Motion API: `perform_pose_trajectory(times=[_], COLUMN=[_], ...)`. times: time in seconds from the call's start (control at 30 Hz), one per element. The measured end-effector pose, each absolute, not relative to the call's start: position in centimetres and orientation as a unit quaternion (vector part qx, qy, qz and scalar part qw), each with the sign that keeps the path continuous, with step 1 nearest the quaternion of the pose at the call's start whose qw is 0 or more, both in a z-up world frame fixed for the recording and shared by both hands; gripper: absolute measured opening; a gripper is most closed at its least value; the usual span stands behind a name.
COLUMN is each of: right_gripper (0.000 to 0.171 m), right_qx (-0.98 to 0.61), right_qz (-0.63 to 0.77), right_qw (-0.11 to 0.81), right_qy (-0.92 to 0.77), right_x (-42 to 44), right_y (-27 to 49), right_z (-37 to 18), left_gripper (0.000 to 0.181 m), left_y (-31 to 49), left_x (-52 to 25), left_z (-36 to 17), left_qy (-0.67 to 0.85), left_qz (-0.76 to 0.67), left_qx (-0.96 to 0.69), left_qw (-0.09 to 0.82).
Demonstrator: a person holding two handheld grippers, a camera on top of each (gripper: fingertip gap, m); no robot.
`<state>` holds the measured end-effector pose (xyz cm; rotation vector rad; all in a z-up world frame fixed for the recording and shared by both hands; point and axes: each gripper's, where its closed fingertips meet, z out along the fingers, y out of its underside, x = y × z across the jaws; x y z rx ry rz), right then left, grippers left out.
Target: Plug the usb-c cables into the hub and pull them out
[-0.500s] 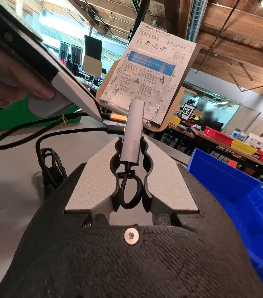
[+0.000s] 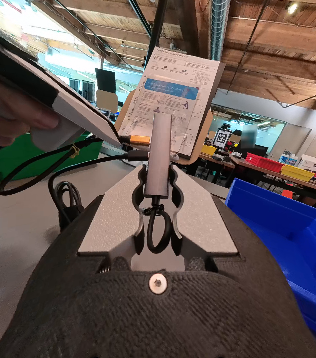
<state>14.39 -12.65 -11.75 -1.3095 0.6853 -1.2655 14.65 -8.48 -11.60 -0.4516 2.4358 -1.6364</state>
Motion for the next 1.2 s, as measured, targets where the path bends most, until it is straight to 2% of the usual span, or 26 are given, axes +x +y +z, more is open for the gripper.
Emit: perform_pose_trajectory(times=[0.2,0.43,0.47,0.53,0.93,1.2], right_gripper=[0.023,0.022,0.022,0.022,0.022,0.022], right_qx=[-0.560,-0.519,-0.513,-0.513,-0.497,-0.511], right_qz=[-0.527,-0.472,-0.464,-0.465,-0.454,-0.450], right_qw=[0.565,0.628,0.638,0.636,0.650,0.643], right_qy=[0.300,0.335,0.339,0.341,0.352,0.349], right_x=[14.2,13.7,13.6,13.6,13.4,13.4], right_y=[-12.6,-12.8,-12.7,-12.8,-13.6,-12.7], right_z=[-11.1,-9.9,-9.7,-9.4,-8.6,-8.9], left_gripper=[0.000,0.004,0.012,0.014,0.013,0.006], left_y=[-8.4,-8.8,-8.9,-8.9,-8.5,-8.6], left_x=[14.6,14.5,14.3,14.2,13.5,14.1], left_z=[-11.4,-10.1,-9.8,-9.5,-8.7,-8.5], left_qy=[0.820,0.788,0.782,0.775,0.781,0.768], left_qz=[-0.546,-0.570,-0.578,-0.587,-0.575,-0.577], left_qx=[-0.112,-0.040,-0.034,-0.034,-0.004,-0.017], left_qw=[0.130,0.228,0.231,0.231,0.244,0.276])
